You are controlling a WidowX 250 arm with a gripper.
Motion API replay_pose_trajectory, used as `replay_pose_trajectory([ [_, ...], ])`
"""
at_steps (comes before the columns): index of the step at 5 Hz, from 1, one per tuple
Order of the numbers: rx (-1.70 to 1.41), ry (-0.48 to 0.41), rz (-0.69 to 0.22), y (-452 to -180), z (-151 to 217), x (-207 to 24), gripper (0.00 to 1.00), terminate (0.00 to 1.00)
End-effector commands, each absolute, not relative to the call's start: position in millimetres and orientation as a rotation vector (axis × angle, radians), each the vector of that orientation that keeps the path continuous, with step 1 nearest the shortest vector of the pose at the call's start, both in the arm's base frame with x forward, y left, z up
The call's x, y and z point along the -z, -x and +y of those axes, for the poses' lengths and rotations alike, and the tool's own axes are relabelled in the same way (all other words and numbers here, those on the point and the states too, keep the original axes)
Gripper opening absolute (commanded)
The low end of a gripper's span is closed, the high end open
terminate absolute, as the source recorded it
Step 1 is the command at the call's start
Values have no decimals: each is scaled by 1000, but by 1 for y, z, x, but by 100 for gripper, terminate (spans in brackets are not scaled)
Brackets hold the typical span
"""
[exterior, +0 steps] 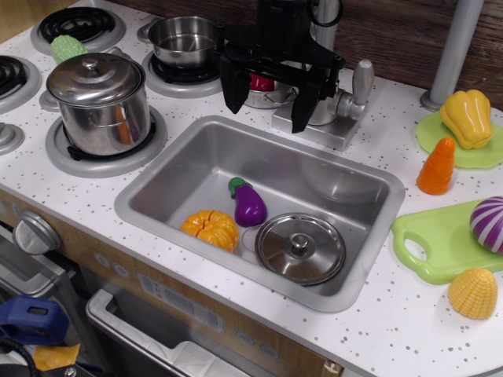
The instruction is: Turn faucet front to left
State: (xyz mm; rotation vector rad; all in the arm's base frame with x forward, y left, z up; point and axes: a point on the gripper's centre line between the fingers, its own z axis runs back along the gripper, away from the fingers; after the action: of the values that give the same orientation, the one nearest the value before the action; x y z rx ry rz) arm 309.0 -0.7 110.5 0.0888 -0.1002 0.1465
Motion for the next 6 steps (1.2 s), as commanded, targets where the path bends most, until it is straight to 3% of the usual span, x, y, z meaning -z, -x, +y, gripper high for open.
replay_pose_trajectory([
  [1, -147, -89, -100, -309, -1, -111, 100, 0],
  [6, -57, -181, -330, -361, 28, -147, 100, 0],
])
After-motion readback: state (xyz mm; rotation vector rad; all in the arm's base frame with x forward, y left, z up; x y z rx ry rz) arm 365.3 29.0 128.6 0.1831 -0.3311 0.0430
